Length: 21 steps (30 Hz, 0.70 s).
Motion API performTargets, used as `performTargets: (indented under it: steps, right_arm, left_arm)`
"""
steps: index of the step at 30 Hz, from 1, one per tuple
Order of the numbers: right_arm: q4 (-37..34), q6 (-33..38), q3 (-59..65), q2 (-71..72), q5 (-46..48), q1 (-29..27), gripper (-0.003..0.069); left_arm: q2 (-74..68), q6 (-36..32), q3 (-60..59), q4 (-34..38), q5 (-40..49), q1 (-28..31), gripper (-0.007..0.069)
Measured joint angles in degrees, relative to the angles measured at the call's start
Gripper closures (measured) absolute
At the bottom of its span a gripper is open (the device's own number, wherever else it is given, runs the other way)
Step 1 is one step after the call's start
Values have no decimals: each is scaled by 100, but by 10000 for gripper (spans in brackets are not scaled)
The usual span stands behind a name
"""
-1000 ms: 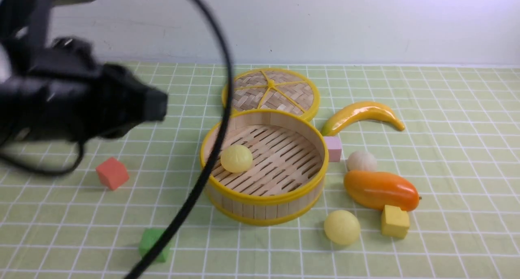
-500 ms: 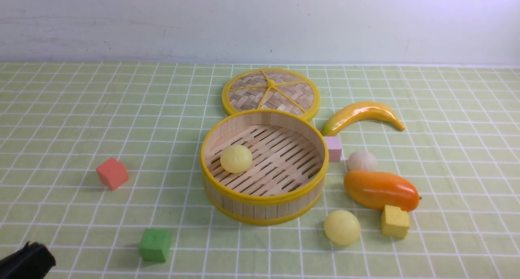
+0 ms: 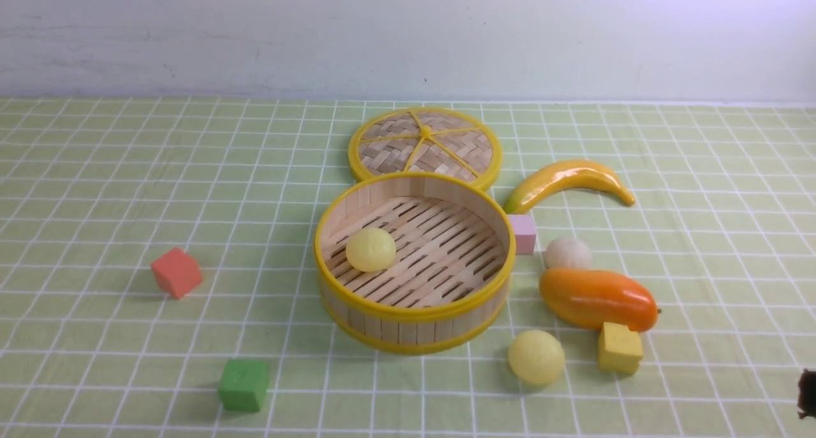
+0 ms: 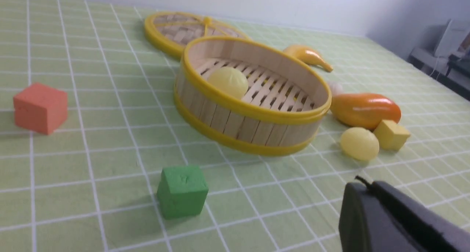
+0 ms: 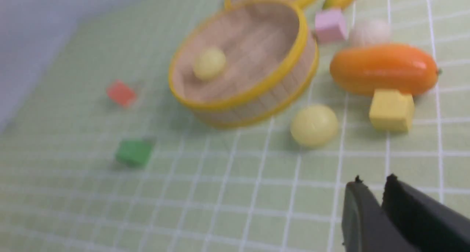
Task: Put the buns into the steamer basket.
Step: Use the right arm to grab a steamed stuffed bun
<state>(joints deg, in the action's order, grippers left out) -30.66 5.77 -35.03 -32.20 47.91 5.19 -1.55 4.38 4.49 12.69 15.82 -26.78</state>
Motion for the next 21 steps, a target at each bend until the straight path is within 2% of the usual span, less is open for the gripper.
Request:
performTargets:
  steps: [2, 4, 8, 9, 10, 11, 12, 13, 16, 17, 19, 21]
  right_arm:
    - [364, 224, -733, -1167, 776, 0, 633]
    - [598, 263, -1170, -1949, 1059, 62, 653]
    - [834, 262, -1690, -3263, 994, 585, 659]
    - [925, 240, -1855, -3611, 873, 909, 659]
    - [943, 222, -1877, -3668, 850, 956, 659]
    - [1174, 116, -2071, -4168, 633, 1379, 659]
    - [1204, 87, -2093, -4224, 609, 1424, 659]
    - [1470, -78, -2264, -4662, 423, 1752, 655]
    - [1998, -527, -2548, -5439, 103, 2143, 624]
    - [2081, -577, -2585, -5486, 56, 2178, 620]
    - [2594, -1084, -2808, -6055, -241, 2276, 554]
    - [2775, -1262, -2895, -6212, -347, 2276, 524]
  left_arm:
    - [-38, 0, 0, 0, 99, 0, 638]
    - [-43, 0, 0, 0, 164, 0, 638]
    - [-43, 0, 0, 0, 190, 0, 638]
    - [-43, 0, 0, 0, 190, 0, 638]
    - [-43, 0, 0, 0, 190, 0, 638]
    - [-43, 0, 0, 0, 190, 0, 638]
    - [-43, 0, 0, 0, 190, 0, 638]
    - [-43, 0, 0, 0, 190, 0, 638]
    - [-43, 0, 0, 0, 190, 0, 638]
    - [-43, 0, 0, 0, 190, 0, 638]
    - [-43, 0, 0, 0, 190, 0, 638]
    - [-43, 0, 0, 0, 190, 0, 638]
